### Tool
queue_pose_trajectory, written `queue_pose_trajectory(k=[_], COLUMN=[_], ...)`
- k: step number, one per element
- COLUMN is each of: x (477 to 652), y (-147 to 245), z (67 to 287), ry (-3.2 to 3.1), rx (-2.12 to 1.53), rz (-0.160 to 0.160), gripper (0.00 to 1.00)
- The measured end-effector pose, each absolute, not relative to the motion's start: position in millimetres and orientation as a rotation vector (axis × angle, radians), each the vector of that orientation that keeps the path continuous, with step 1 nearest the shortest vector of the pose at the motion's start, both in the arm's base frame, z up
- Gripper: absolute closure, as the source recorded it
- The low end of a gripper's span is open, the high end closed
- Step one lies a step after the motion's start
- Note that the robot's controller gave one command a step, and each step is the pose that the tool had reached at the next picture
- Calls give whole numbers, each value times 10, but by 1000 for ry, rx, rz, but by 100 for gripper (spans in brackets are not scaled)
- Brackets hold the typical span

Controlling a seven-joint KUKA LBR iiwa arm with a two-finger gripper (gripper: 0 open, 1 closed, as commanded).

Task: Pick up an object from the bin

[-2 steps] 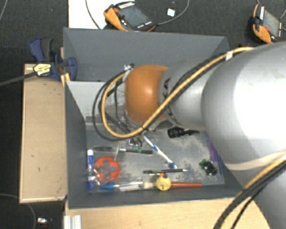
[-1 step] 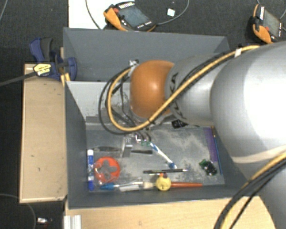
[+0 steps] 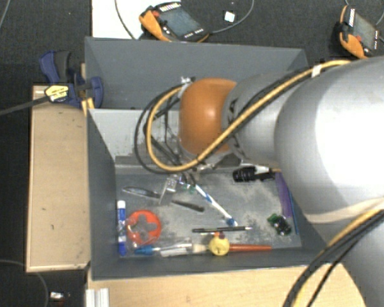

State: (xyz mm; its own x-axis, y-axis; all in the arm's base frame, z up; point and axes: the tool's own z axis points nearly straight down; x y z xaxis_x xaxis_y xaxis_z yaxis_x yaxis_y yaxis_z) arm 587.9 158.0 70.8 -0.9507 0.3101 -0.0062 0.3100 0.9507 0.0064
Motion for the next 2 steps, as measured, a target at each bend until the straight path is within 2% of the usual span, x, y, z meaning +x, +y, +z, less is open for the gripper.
queue_pose_trajectory(k=[1, 2], x=[5838, 5888], y=[1669, 1581], z=[716, 716], ry=[3132, 3091], rx=[71, 492], rz=[8, 11], gripper=[0, 100])
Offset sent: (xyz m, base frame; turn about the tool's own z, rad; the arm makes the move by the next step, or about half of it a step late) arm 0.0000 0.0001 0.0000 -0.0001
